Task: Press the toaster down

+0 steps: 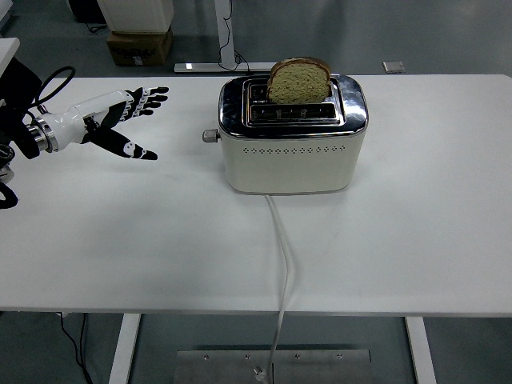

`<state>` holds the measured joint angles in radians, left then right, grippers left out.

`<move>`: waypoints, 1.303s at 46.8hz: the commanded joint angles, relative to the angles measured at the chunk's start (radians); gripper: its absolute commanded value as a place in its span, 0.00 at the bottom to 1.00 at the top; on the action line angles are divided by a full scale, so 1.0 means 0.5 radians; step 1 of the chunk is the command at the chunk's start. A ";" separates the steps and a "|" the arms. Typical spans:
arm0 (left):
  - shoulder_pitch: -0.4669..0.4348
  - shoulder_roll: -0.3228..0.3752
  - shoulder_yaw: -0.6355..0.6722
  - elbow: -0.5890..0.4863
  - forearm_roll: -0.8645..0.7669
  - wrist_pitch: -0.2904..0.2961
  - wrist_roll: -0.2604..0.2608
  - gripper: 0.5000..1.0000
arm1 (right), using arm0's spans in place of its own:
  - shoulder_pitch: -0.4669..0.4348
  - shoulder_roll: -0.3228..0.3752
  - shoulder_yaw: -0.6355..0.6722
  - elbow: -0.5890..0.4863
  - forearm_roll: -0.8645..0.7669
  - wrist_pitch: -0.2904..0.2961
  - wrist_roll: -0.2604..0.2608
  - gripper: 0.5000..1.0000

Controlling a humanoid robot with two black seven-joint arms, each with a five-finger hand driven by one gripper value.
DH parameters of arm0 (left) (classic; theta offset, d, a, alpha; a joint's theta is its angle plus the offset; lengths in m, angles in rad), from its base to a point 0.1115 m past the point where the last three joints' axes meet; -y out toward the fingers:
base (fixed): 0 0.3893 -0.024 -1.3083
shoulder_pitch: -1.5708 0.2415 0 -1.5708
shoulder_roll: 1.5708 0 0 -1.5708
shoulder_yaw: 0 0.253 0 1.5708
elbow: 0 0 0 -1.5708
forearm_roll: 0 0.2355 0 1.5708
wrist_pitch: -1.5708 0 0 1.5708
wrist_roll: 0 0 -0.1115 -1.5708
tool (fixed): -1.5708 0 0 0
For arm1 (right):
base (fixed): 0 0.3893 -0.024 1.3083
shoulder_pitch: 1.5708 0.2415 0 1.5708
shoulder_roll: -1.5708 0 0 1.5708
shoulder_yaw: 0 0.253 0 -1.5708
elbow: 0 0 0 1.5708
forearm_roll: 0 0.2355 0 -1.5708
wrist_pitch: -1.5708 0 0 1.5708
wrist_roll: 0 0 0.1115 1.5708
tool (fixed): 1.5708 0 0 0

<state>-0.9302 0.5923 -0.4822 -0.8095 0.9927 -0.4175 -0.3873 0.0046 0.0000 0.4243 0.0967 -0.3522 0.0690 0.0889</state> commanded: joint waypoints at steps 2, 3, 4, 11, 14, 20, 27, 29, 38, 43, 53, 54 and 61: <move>0.017 0.048 0.001 -0.044 0.125 0.000 -0.002 1.00 | 0.000 0.000 0.001 0.000 0.002 0.000 0.000 1.00; 0.017 0.049 0.001 -0.044 0.125 0.000 -0.002 1.00 | 0.000 0.000 0.001 0.000 0.002 0.000 0.000 1.00; 0.017 0.100 0.001 -0.126 0.153 0.000 -0.005 1.00 | 0.000 0.000 0.001 0.000 0.002 0.000 0.000 1.00; 0.017 0.150 0.013 -0.252 0.199 0.010 -0.005 1.00 | 0.000 0.000 -0.002 0.000 -0.001 0.000 0.000 1.00; 0.017 0.144 0.016 -0.256 0.251 0.013 -0.005 1.00 | 0.000 0.000 0.001 0.000 0.002 0.000 0.000 1.00; 0.020 0.138 0.047 -0.259 0.306 0.016 -0.005 1.00 | 0.000 0.000 -0.002 0.000 0.002 0.000 0.000 1.00; 0.014 0.135 0.084 -0.259 0.355 0.016 -0.005 1.00 | 0.000 0.000 0.001 0.000 0.002 0.000 0.000 1.00; 0.014 0.122 0.084 -0.259 0.368 0.016 -0.005 1.00 | 0.000 0.000 0.001 0.000 0.002 0.000 0.000 1.00; 0.007 0.076 0.084 -0.256 0.383 0.074 -0.002 1.00 | 0.000 0.000 -0.002 0.000 -0.001 0.000 0.000 1.00; 0.004 0.070 0.084 -0.256 0.383 0.077 -0.002 1.00 | 0.000 0.000 0.001 0.000 0.002 0.000 0.000 1.00; 0.007 0.027 0.090 -0.256 0.383 0.077 -0.002 1.00 | 0.000 0.000 -0.002 0.000 0.002 0.000 0.000 1.00; 0.007 0.021 0.090 -0.256 0.383 0.077 -0.002 1.00 | 0.000 0.000 0.001 0.000 0.002 0.000 0.000 1.00; 0.007 0.006 0.102 -0.256 0.383 0.074 -0.002 1.00 | 0.000 0.000 0.001 0.000 0.002 0.000 0.000 1.00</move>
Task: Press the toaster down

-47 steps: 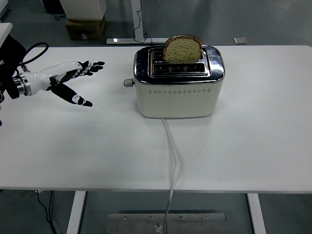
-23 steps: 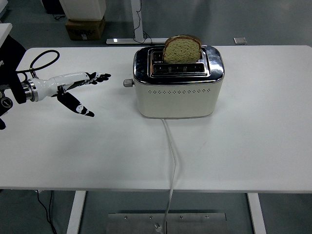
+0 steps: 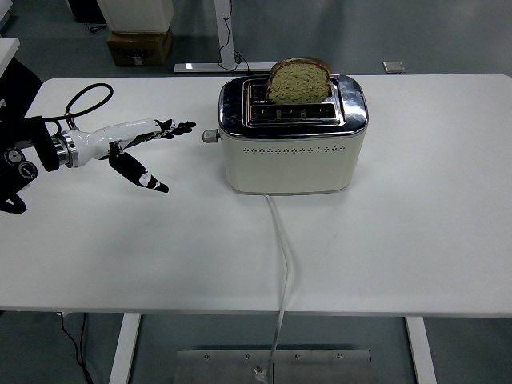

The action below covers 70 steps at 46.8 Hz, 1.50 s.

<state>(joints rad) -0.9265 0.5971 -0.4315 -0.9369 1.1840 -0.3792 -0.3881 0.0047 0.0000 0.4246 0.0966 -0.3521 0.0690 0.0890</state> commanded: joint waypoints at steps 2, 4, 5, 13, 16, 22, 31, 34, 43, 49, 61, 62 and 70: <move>0.000 -0.013 0.001 0.002 0.000 -0.002 0.000 1.00 | 0.000 0.000 -0.003 0.000 0.002 0.000 0.000 1.00; 0.000 -0.022 0.007 0.002 0.000 0.001 0.000 1.00 | 0.000 0.000 0.001 0.000 0.002 0.000 0.000 1.00; 0.000 -0.022 0.007 0.002 0.000 0.001 0.000 1.00 | 0.000 0.000 0.001 0.000 0.002 0.000 0.000 1.00; 0.003 -0.041 0.013 0.002 0.000 0.001 0.000 1.00 | 0.000 0.000 -0.002 0.000 0.002 0.000 0.000 1.00; 0.003 -0.044 0.013 0.002 0.000 0.001 0.000 1.00 | 0.000 0.000 -0.002 0.000 -0.001 0.000 0.000 1.00; 0.003 -0.056 0.016 0.005 0.000 0.001 0.000 1.00 | 0.000 0.000 -0.002 0.000 -0.001 0.000 0.000 1.00; 0.018 -0.084 0.016 0.011 -0.006 0.001 0.003 1.00 | 0.000 0.000 0.001 0.000 -0.001 0.000 0.000 1.00; 0.018 -0.087 0.016 0.015 -0.006 0.004 0.003 1.00 | 0.000 0.000 0.001 0.000 0.002 0.000 0.000 1.00; 0.021 -0.099 0.016 0.015 -0.012 0.004 0.003 1.00 | 0.000 0.000 -0.002 0.000 0.002 0.000 0.000 1.00; 0.024 -0.102 0.016 0.021 -0.015 0.004 0.003 1.00 | 0.000 0.000 0.001 0.000 0.002 0.000 0.000 1.00; 0.052 -0.117 0.016 0.021 -0.021 0.010 0.003 1.00 | 0.000 0.000 0.001 0.000 0.002 0.000 0.000 1.00; 0.052 -0.117 0.013 0.021 -0.021 0.013 0.003 1.00 | 0.000 0.000 -0.002 0.000 0.002 0.000 0.000 1.00; 0.055 -0.130 0.016 0.024 -0.021 0.013 0.003 1.00 | 0.000 0.000 -0.002 0.000 -0.001 0.000 0.000 1.00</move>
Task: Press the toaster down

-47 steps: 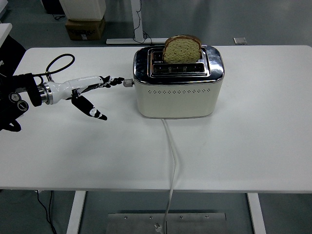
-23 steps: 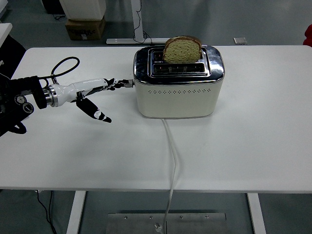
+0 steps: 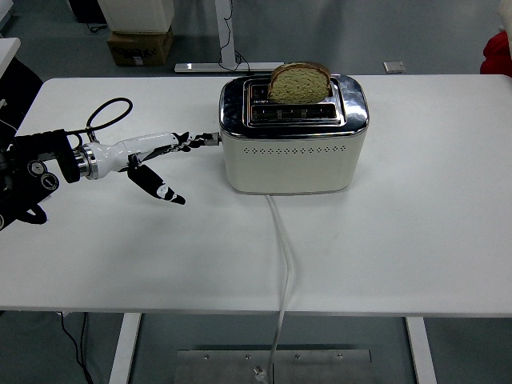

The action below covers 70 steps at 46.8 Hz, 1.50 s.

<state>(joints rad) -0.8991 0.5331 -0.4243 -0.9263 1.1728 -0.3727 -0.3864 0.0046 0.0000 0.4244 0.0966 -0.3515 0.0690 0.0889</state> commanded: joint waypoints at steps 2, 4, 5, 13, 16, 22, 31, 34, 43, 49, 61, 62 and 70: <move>0.006 -0.002 -0.001 0.006 0.001 0.000 0.000 1.00 | 0.000 0.000 -0.002 0.000 0.000 0.000 0.000 1.00; 0.013 -0.005 0.002 0.015 0.001 0.000 0.000 1.00 | 0.000 0.000 0.001 0.000 -0.003 0.000 0.000 1.00; 0.013 -0.008 -0.001 0.018 0.001 0.000 0.000 1.00 | 0.000 0.000 -0.002 0.000 0.000 0.000 0.000 1.00; 0.016 -0.026 0.002 0.021 0.001 0.000 0.000 1.00 | 0.000 0.000 0.001 0.000 -0.003 0.000 0.000 1.00; 0.025 -0.026 0.002 0.021 0.001 0.000 0.000 1.00 | 0.000 0.000 -0.002 0.000 -0.003 0.000 0.000 1.00; 0.037 -0.029 -0.001 0.046 0.001 0.000 0.000 1.00 | 0.000 0.000 0.001 0.000 -0.003 0.000 0.000 1.00; 0.052 -0.029 -0.001 0.058 0.001 -0.003 0.000 1.00 | 0.000 0.000 -0.002 0.000 0.000 0.000 0.000 1.00; 0.052 -0.029 0.002 0.055 0.001 -0.003 0.000 1.00 | 0.000 0.000 0.001 0.000 -0.003 0.000 0.000 1.00; 0.059 -0.032 0.002 0.058 0.001 0.000 0.000 1.00 | 0.000 0.000 0.001 0.000 0.000 0.000 0.000 1.00; 0.065 -0.069 0.002 0.089 0.001 0.000 0.000 1.00 | 0.000 0.000 -0.002 0.000 -0.003 0.000 0.000 1.00; 0.080 -0.097 -0.001 0.132 0.001 0.000 0.000 1.00 | 0.000 0.000 -0.002 0.000 0.000 0.000 0.000 1.00; 0.080 -0.097 -0.001 0.132 0.001 0.000 0.000 1.00 | 0.000 0.000 -0.002 0.000 0.000 0.000 0.000 1.00; 0.080 -0.100 0.002 0.132 0.001 -0.003 0.000 1.00 | 0.000 0.000 -0.002 0.000 0.000 0.000 0.000 1.00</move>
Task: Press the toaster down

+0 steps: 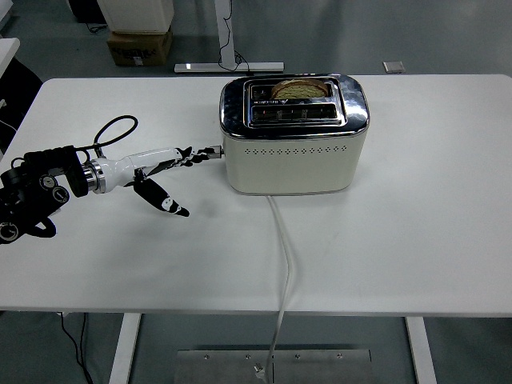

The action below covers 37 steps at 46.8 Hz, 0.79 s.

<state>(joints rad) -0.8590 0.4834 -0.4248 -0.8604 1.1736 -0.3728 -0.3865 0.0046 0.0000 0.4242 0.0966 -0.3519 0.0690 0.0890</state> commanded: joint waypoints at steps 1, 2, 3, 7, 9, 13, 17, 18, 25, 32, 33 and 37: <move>0.000 0.000 0.003 0.000 0.000 0.000 0.000 1.00 | 0.000 0.000 -0.002 0.000 0.001 0.000 0.000 1.00; 0.000 0.000 0.000 0.000 0.000 0.000 0.000 1.00 | 0.000 0.000 -0.002 0.000 0.001 0.000 0.000 1.00; 0.000 0.000 0.003 0.000 0.000 0.000 0.000 1.00 | 0.000 0.000 -0.002 0.000 0.001 0.000 0.000 1.00; 0.003 -0.004 0.003 0.000 0.000 0.000 0.000 1.00 | 0.000 0.000 -0.002 0.000 0.001 0.000 0.000 1.00; 0.003 -0.007 0.003 0.006 0.000 0.000 0.000 1.00 | 0.000 0.000 -0.002 0.000 0.001 0.000 0.000 1.00; 0.003 -0.013 0.003 0.018 0.000 0.000 0.000 1.00 | 0.000 0.000 0.001 0.000 -0.002 0.000 0.000 1.00; 0.003 -0.022 0.003 0.043 0.000 0.000 0.000 1.00 | 0.000 0.000 0.001 0.000 0.001 0.000 0.000 1.00; 0.006 -0.022 0.003 0.043 0.000 0.000 0.000 1.00 | 0.000 0.000 -0.002 0.000 -0.002 0.000 0.000 1.00; 0.024 -0.022 0.000 0.043 -0.003 0.000 0.000 1.00 | 0.000 0.000 0.001 0.000 0.001 0.000 0.000 1.00; 0.031 -0.025 0.000 0.043 -0.003 0.000 0.000 1.00 | 0.000 0.000 -0.002 0.000 0.001 0.000 0.000 1.00; 0.031 -0.025 0.000 0.043 -0.003 0.000 0.000 1.00 | 0.000 0.000 -0.002 0.000 0.001 0.000 0.000 1.00; 0.037 -0.034 0.000 0.043 -0.003 0.000 0.000 1.00 | 0.000 0.000 0.001 0.000 0.001 0.000 0.000 1.00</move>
<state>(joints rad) -0.8436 0.4680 -0.4251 -0.8387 1.1720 -0.3727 -0.3866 0.0046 0.0000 0.4244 0.0966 -0.3514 0.0690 0.0890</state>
